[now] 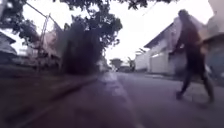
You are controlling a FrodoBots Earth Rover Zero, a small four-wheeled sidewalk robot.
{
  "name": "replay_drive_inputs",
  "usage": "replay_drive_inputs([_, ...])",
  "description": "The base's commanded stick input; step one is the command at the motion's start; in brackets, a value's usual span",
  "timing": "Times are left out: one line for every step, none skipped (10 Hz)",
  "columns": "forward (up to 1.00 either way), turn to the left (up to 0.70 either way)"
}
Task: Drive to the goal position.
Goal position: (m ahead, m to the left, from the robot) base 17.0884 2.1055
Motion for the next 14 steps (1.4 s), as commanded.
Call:
replay_drive_inputs([0.70,-0.22])
replay_drive_inputs([0.70,-0.04])
replay_drive_inputs([0.70,0.00])
replay_drive_inputs([0.70,0.00])
replay_drive_inputs([0.70,0.00])
replay_drive_inputs([0.70,0.00])
replay_drive_inputs([0.70,0.00])
replay_drive_inputs([0.70,0.00])
replay_drive_inputs([0.70,0.00])
replay_drive_inputs([0.70,0.00])
replay_drive_inputs([0.70,0.00])
replay_drive_inputs([0.70,0.00])
replay_drive_inputs([0.70,-0.05])
replay_drive_inputs([0.70,-0.21])
